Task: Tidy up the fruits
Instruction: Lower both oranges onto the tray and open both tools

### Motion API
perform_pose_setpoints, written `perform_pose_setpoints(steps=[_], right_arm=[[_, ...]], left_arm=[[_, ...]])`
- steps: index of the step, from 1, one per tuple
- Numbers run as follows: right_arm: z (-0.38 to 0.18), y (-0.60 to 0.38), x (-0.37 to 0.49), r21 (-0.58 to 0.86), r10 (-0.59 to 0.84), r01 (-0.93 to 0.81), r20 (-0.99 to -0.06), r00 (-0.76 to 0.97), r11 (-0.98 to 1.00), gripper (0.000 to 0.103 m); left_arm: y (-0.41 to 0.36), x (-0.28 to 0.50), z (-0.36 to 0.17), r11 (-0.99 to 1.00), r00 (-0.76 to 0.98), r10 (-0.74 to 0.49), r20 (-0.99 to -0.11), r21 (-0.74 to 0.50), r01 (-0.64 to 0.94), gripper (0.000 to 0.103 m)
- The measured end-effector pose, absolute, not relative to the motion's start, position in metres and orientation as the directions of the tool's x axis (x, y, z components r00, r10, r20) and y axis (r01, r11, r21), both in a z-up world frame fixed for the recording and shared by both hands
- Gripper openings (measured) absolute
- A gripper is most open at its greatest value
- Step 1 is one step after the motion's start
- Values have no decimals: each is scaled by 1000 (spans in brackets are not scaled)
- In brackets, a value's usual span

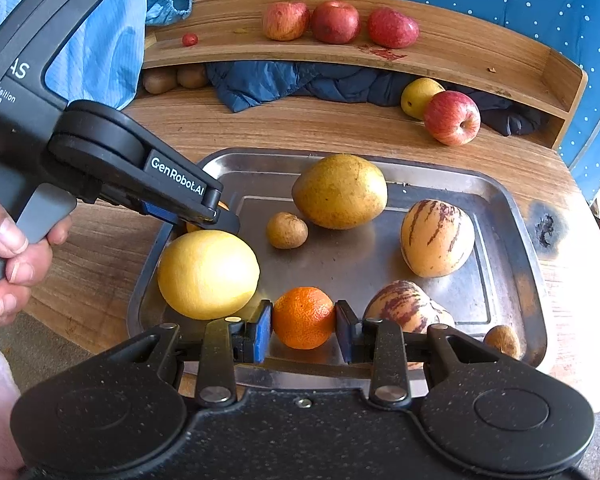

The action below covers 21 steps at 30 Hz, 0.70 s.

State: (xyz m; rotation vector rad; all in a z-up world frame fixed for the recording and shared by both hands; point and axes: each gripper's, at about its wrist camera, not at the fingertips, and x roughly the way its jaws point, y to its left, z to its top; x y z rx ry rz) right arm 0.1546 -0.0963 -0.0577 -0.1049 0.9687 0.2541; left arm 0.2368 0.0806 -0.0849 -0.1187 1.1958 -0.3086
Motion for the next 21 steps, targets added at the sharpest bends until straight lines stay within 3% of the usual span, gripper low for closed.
perform_pose_setpoints(steps=[7,11,14,21], right_arm=[[-54,-100,148,25,172,-264,-816,552,964,43],[-52,-103,142,34,187,-273,-810,556,962,56],[-51,-104,137,47,200,-277,-806,558,960,68],[-49,-110,124,84,217,-254,-799,560,964,85]], left_arm=[[78,231,-82,953,335,-297,-894,-252,170,47],[79,226,-76,947,343,-313,-886,-266,179,61],[77,218,-68,952,356,-291,-888,-230,204,86],[81,196,-56,955,385,-236,-892,-140,262,96]])
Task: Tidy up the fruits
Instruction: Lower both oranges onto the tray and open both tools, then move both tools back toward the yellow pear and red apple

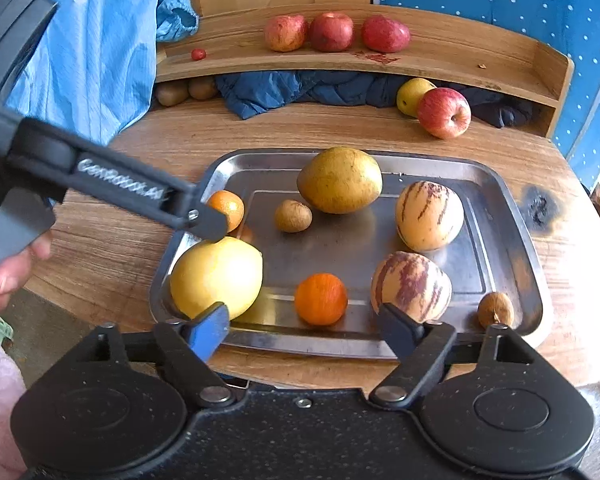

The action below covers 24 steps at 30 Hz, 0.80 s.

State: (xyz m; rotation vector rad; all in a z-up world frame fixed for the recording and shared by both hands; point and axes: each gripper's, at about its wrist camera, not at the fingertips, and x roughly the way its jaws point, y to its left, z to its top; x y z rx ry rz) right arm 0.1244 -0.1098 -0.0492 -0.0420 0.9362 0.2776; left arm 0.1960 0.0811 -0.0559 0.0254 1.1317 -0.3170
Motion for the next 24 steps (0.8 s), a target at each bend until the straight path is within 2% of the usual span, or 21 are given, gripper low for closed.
perform_pose_setpoints(steps=[3,5,8,18,24], right_arm=[[-48,-111,121,88,218,-250,-799,560,964,90],[-48,-113,119,85,210,-243,-806,554,966,98],[-48,-121,115,91,195,-212,-816,544,973,101],[-46,-150,109,50,79,-67,-827,556,996,102],[-47,-166,116,31,27,-4,-819,572,1000,102]], left_arm=[[86,190,-53,958,379,-223,-898,-130,255,98],[87,186,-52,959,372,-217,-902,-125,256,99],[86,180,-50,957,358,-194,-913,-97,272,100],[59,168,-40,912,339,-163,-927,-10,411,102],[41,177,-32,912,400,-160,-903,21,411,102]])
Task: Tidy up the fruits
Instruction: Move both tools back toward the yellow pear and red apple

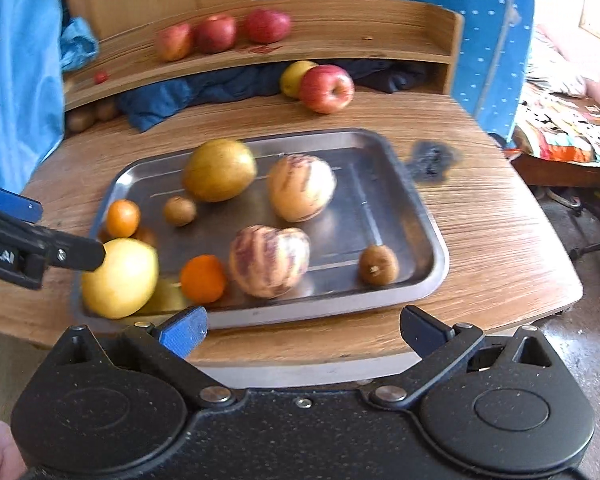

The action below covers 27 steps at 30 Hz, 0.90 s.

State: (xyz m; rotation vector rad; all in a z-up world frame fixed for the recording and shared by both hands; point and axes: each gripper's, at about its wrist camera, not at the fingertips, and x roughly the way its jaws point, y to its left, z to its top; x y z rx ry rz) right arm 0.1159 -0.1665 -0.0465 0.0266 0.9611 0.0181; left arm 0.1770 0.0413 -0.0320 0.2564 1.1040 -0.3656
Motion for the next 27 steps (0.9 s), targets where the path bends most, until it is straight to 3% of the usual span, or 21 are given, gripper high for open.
perform_pose_setpoints(steps=[16,27], right_arm=[[-45,-228,161,20,-62,121,-774,631,992,102],[-36,-230,194,-24,-70,74,-696,715,997,102]], left_arm=[[-8,262,-37,940,403,-189,-896,-46,339,102],[-36,338,-36,951,418,-215,-883,-93,294,102]])
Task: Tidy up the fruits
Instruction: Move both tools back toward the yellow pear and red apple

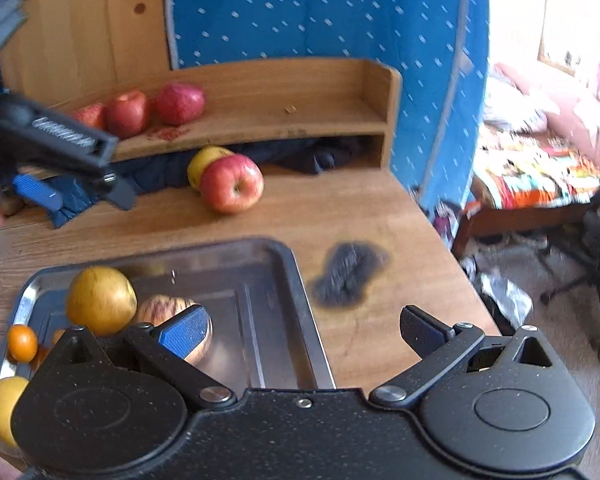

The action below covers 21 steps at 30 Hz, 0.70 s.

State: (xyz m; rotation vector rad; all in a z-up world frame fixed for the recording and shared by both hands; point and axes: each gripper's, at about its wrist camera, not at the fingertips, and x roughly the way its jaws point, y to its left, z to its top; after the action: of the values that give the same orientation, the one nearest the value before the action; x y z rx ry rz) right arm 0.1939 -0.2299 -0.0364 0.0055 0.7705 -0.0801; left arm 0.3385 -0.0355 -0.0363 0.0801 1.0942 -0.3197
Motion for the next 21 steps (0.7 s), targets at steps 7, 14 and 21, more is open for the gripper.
perform_pose_setpoints(steps=[7,14,21], right_arm=[[-40,-223,232,-81,-15,-59,-706,708,995,102],[-37,-225,290,-89,24,-125,-717,697,988,102],[-53,-215,342,-55,72,-168,-746,662,984,102]], left_arm=[[-47,383,-45,955,411,-225,-884,-117,271,102],[-57,418,-60,946,385,-241,-891,-127,299,102],[-57,446,-82,930,327,-289,-900,-183,319,102]])
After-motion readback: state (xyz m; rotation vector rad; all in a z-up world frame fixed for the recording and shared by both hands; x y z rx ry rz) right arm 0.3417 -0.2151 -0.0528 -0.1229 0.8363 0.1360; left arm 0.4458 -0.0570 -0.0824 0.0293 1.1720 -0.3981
